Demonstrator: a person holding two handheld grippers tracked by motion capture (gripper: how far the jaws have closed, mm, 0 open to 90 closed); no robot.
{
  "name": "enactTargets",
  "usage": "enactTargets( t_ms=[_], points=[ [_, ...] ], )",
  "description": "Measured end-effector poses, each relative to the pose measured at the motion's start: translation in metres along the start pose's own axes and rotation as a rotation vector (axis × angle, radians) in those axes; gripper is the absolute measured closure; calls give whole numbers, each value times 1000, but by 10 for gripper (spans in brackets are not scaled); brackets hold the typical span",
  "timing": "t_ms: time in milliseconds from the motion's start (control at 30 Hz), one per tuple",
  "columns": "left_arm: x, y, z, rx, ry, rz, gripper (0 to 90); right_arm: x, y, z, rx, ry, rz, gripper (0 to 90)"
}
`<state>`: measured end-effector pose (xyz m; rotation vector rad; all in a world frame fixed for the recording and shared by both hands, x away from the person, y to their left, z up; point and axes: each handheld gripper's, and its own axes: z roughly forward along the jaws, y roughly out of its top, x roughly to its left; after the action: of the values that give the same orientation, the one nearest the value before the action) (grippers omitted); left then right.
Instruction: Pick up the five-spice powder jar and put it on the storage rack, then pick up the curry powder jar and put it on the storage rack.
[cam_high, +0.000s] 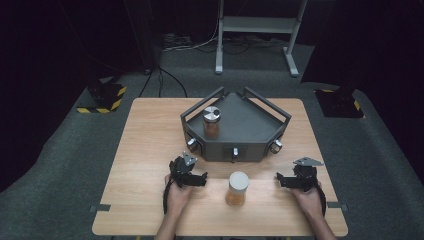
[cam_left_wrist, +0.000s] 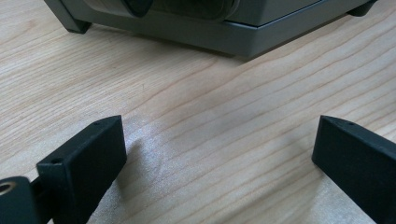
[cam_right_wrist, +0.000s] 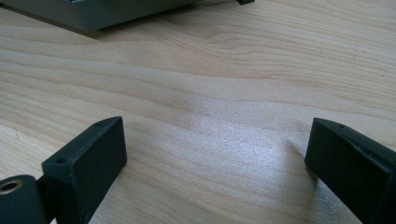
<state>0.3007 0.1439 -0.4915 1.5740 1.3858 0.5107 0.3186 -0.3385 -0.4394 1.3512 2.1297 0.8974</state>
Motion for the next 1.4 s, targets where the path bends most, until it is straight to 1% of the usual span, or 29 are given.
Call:
enactTargets(
  t_ms=[1400],
  points=[
    [0, 0, 0, 0, 0, 0, 30, -1, 1, 0, 4, 8, -5, 39]
  ],
)
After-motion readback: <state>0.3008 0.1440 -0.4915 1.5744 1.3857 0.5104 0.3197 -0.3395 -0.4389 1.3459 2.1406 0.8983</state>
